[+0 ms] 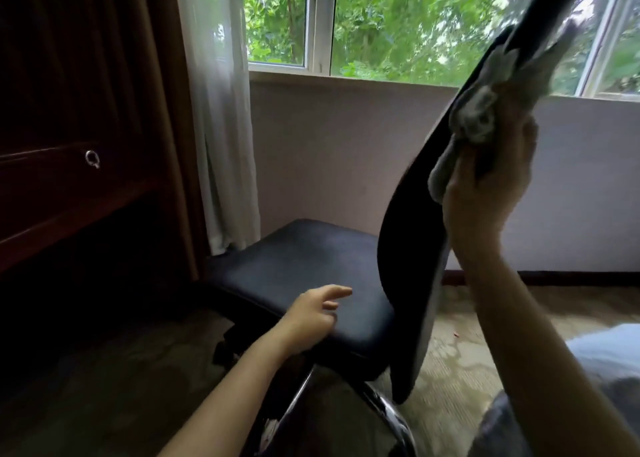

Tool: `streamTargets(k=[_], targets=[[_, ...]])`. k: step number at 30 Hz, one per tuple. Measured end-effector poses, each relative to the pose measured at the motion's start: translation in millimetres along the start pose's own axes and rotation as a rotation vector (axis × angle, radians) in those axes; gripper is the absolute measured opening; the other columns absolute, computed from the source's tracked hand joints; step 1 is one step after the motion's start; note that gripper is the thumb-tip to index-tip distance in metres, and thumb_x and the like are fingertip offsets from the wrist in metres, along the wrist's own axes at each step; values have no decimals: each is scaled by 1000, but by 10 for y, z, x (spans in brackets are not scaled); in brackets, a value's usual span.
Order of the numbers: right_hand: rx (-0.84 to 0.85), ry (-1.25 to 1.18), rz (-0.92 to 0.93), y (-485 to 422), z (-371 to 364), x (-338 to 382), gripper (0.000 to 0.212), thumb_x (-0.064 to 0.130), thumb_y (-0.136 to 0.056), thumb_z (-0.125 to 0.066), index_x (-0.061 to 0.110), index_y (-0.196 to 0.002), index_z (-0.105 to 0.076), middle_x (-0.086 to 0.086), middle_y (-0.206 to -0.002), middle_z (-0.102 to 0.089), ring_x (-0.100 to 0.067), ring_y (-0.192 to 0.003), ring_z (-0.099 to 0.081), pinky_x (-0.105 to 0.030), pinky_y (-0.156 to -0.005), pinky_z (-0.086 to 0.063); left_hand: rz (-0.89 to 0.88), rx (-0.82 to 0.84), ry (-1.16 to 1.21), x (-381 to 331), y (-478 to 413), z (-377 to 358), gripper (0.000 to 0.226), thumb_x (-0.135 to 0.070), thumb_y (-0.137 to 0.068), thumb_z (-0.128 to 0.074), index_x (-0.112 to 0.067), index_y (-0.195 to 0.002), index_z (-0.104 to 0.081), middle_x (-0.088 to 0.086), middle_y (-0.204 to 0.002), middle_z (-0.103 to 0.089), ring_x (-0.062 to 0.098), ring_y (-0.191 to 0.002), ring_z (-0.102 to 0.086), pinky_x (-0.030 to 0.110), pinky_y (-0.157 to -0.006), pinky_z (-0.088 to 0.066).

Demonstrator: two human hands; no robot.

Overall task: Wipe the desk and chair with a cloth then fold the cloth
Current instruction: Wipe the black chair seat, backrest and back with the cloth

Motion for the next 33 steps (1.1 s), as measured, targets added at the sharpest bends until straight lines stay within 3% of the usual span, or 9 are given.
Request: streamTargets(k=[5,8,12,17,20,23,26,29,33], targets=[[543,327,365,1038,-475,-426,31,2,-87,-56,6,-116,-65,-22,-126,-56,-34,-120,-45,-35,-102,-37,249,-176,-145,866,32,465,48,5,-85,-46,-22,-123,-60,0,-119,-61,20,-105,-61,21,-78,-46],[533,478,610,1329,-451,-791,23,1,-92,-51,4,-109,-67,-23,-125,-56,-38,-118,-43,-44,-103,-35,316,-233,-219,1142,-5,702,47,5,-85,-48,-15,-126,-58,5,-125,-56,29,-114,-56,29,-92,-43],[515,542,644,1163,-321,-1090,18,7,-93,-56,7,-108,-66,-22,-125,-56,-37,-116,-46,-44,-103,-37,370,-291,-287,1453,-75,859,45,2,-85,-51,-13,-127,-57,8,-136,-49,23,-125,-46,27,-99,-35],[500,666,392,1038,-264,-1630,40,19,-102,-33,5,-103,-70,-24,-117,-61,-42,-108,-56,-42,-99,-41,517,-310,-503,1631,-82,817,46,-29,-96,-46,-25,-142,-41,8,-154,-26,28,-140,-24,41,-110,-27],[716,700,-116,1451,-464,-2008,36,11,-88,-43,9,-115,-66,-22,-114,-60,-40,-107,-56,-35,-96,-37,521,-202,-526,1631,-73,659,47,-39,-100,-36,-25,-145,-35,6,-156,-24,24,-141,-26,36,-111,-28],[1002,756,-537,2289,-500,-2102,62,7,-81,-50,22,-140,-38,-12,-120,-56,-32,-111,-54,-33,-90,-41,471,-201,-555,1558,-50,518,41,-37,-100,-36,-33,-140,-44,-1,-148,-41,22,-132,-42,30,-101,-38],[1132,818,-505,2689,-823,-1684,42,13,-88,-47,16,-129,-43,-9,-122,-58,-29,-114,-54,-31,-88,-41,496,-182,-572,1501,-36,540,48,-21,-94,-37,-38,-138,-44,-7,-137,-53,22,-119,-54,32,-94,-47],[1335,594,-345,3031,-1370,-1123,38,20,-87,-50,24,-124,-55,-8,-127,-54,-30,-115,-52,-33,-90,-41,545,-150,-499,1491,-37,574,67,-10,-86,-40,-34,-147,-26,-11,-130,-58,22,-111,-58,35,-90,-50],[1389,384,-188,3221,-1436,-811,37,22,-88,-51,28,-124,-59,-4,-130,-54,-26,-117,-50,-34,-92,-42,573,-129,-571,1388,-56,525,80,-12,-81,-43,-34,-150,-12,-2,-130,-58,24,-114,-55,37,-92,-48]])
Point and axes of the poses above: each hand's wrist, its own y-axis away from the middle knuckle, its own z-axis out of the back of the hand, x = y × z, the point moved 6 cm from there along -y, towards the middle knuckle
